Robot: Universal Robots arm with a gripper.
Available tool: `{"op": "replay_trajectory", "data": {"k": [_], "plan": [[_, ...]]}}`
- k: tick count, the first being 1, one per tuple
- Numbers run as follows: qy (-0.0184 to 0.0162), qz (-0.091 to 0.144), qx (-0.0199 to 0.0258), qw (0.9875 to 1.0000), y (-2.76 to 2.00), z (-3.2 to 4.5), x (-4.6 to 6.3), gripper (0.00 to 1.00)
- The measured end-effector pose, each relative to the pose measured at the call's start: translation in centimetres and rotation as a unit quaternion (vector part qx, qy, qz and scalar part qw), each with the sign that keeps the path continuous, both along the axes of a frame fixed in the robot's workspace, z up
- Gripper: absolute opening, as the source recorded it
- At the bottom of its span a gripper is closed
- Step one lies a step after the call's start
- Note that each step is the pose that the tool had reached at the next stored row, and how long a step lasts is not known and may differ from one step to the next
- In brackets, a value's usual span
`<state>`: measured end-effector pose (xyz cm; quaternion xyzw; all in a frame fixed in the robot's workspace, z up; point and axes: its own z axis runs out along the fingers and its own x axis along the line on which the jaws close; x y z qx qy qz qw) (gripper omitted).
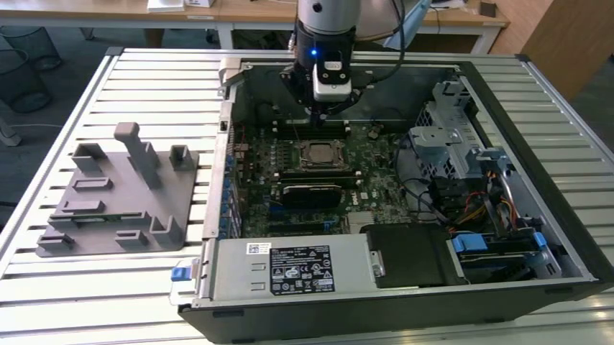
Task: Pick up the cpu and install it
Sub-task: 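Install the first cpu locking lever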
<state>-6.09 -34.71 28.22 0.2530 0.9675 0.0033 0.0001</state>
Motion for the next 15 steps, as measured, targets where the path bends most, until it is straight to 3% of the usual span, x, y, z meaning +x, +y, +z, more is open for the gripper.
{"op": "replay_trajectory", "data": {"k": [3, 8, 12, 15], "plan": [[-0.0017, 0.008, 0.0012, 1.0000, 0.00, -0.18, -0.14, 0.11], [-0.0016, 0.053, 0.0013, 0.9986, -0.01, -0.43, -0.15, 0.11], [-0.0015, 0.089, 0.0012, 0.9960, -0.01, -0.57, -0.15, 0.11], [-0.0015, 0.116, 0.0013, 0.9932, -0.01, -0.60, -0.15, 0.11]]}}
